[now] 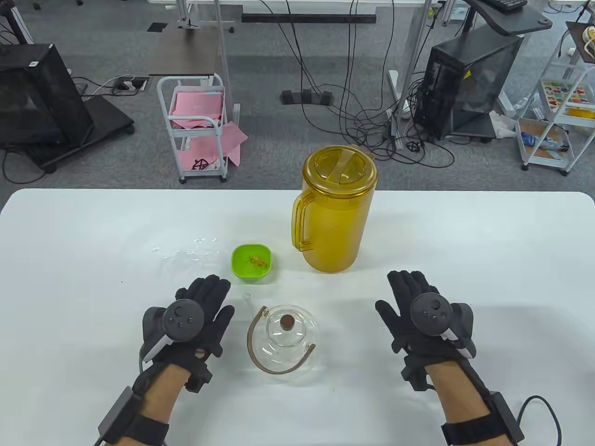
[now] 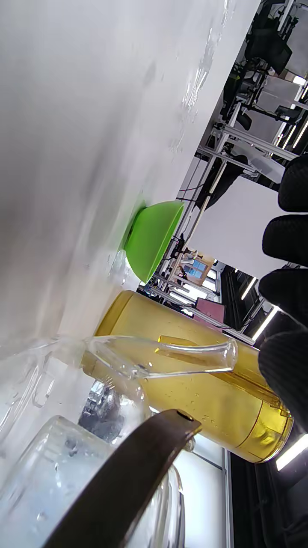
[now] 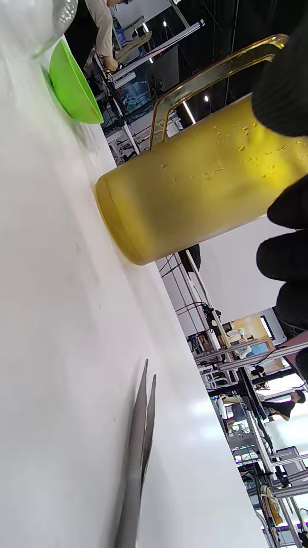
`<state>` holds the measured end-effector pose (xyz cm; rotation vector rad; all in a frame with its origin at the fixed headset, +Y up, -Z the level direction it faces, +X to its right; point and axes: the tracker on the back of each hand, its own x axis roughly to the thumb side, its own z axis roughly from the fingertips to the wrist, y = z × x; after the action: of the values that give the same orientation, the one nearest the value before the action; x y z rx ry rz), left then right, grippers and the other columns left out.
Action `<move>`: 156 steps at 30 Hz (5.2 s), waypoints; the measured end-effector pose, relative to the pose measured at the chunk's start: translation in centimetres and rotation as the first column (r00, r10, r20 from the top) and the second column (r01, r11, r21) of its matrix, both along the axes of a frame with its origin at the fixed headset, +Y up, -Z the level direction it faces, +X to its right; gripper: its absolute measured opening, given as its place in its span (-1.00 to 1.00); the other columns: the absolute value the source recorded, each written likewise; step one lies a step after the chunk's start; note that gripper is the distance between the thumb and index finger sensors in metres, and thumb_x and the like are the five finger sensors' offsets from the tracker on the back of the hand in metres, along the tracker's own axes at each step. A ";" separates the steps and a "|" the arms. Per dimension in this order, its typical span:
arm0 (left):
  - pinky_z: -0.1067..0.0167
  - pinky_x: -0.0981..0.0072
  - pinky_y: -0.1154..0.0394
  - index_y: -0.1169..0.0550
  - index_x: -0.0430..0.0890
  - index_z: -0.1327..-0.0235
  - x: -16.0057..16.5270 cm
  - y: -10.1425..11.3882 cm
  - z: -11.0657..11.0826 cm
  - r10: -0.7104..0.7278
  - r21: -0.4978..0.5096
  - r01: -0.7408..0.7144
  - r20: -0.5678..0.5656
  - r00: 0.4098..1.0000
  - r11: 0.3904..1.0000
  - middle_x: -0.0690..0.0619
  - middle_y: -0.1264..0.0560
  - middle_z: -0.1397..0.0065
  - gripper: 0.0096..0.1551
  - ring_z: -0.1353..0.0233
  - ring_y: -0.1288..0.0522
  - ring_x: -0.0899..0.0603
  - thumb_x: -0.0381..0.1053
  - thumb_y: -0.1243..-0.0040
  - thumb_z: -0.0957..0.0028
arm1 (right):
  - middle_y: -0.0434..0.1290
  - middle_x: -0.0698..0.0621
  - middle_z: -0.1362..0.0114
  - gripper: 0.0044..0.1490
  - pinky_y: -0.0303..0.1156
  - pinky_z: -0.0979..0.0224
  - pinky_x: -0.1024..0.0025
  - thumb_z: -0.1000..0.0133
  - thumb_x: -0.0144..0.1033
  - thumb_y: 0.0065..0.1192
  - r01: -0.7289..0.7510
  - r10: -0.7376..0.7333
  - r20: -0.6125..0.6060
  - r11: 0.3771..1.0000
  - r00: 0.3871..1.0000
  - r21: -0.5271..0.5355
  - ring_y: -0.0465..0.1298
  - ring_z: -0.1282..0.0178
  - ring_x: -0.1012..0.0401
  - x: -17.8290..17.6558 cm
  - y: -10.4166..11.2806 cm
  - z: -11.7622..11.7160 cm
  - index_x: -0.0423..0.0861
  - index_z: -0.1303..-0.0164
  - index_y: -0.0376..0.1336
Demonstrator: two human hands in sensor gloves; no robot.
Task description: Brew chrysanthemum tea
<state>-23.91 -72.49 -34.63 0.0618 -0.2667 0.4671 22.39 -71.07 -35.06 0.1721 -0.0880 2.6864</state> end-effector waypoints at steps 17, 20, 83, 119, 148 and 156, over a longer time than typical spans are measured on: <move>-0.51 -0.40 0.09 -0.23 0.02 -0.68 0.7 0.4 0.2 0.017 -0.016 -0.017 0.053 0.998 1.000 -0.16 -0.16 -0.80 -0.21 -0.71 -0.06 -0.43 0.28 -0.08 -0.23 | 0.00 -0.02 -0.78 -0.01 -0.05 -0.66 -0.27 -0.18 0.34 0.01 -0.027 0.027 -0.032 1.000 0.999 -0.003 -0.02 -0.82 -0.13 -0.4 -0.6 0.2 0.09 -0.75 -0.07; -0.51 -0.40 0.08 -0.23 0.02 -0.68 0.8 0.3 0.1 0.014 -0.018 -0.013 0.060 0.998 1.000 -0.15 -0.16 -0.80 -0.21 -0.71 -0.07 -0.43 0.28 -0.08 -0.23 | 0.01 -0.03 -0.78 -0.01 -0.05 -0.65 -0.28 -0.19 0.34 0.01 -0.026 0.025 -0.038 1.000 0.999 -0.008 -0.02 -0.82 -0.14 -0.4 -0.7 0.2 0.08 -0.76 -0.07; -0.52 -0.40 0.07 -0.25 0.02 -0.68 0.7 -0.6 0.2 -0.030 -0.084 0.036 0.073 0.997 0.996 -0.14 -0.18 -0.80 -0.21 -0.71 -0.08 -0.42 0.30 -0.08 -0.23 | 0.25 0.09 -0.70 -0.30 0.00 -0.67 -0.30 -0.26 0.07 0.19 -0.147 0.200 -0.448 0.978 0.871 0.151 0.21 -0.79 -0.05 -16.9 3.8 2.3 0.22 -0.64 0.15; -0.51 -0.41 0.07 -0.25 0.01 -0.68 0.4 -0.8 0.0 -0.017 -0.122 0.023 0.048 0.999 0.992 -0.16 -0.18 -0.80 -0.20 -0.71 -0.08 -0.43 0.30 -0.08 -0.23 | 0.36 0.07 -0.59 -0.33 0.12 -0.62 -0.27 -0.21 -0.07 0.35 -0.260 0.261 -0.061 0.965 0.963 0.031 0.35 -0.68 -0.02 -3.8 -1.0 -1.1 0.12 -0.56 0.25; -0.51 -0.41 0.08 -0.28 0.00 -0.66 0.7 -1.3 -0.1 -0.067 -0.115 0.071 0.033 0.997 0.991 -0.16 -0.21 -0.79 -0.22 -0.70 -0.09 -0.44 0.28 -0.08 -0.23 | 0.26 0.05 -0.67 -0.16 0.12 -0.63 -0.24 -0.18 0.19 0.25 -0.126 0.164 -0.149 0.964 0.975 0.236 0.29 -0.72 -0.05 -5.7 3.0 2.0 0.10 -0.66 0.14; -0.50 -0.45 0.07 -0.36 0.01 -0.62 -0.2 -0.1 -2.6 -0.082 -0.095 0.074 -0.081 0.993 0.993 -0.15 -0.29 -0.75 -0.29 -0.69 -0.15 -0.43 0.25 -0.10 -0.23 | 0.26 0.05 -0.67 -0.17 0.13 -0.63 -0.24 -0.19 0.21 0.19 -0.085 0.143 -0.202 0.959 0.969 0.272 0.29 -0.72 -0.05 -6.6 3.7 2.7 0.10 -0.65 0.14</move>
<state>-24.11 -72.59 -37.26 -0.0186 -0.1632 0.3971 15.77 -67.39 -32.33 0.5717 -0.3752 2.7415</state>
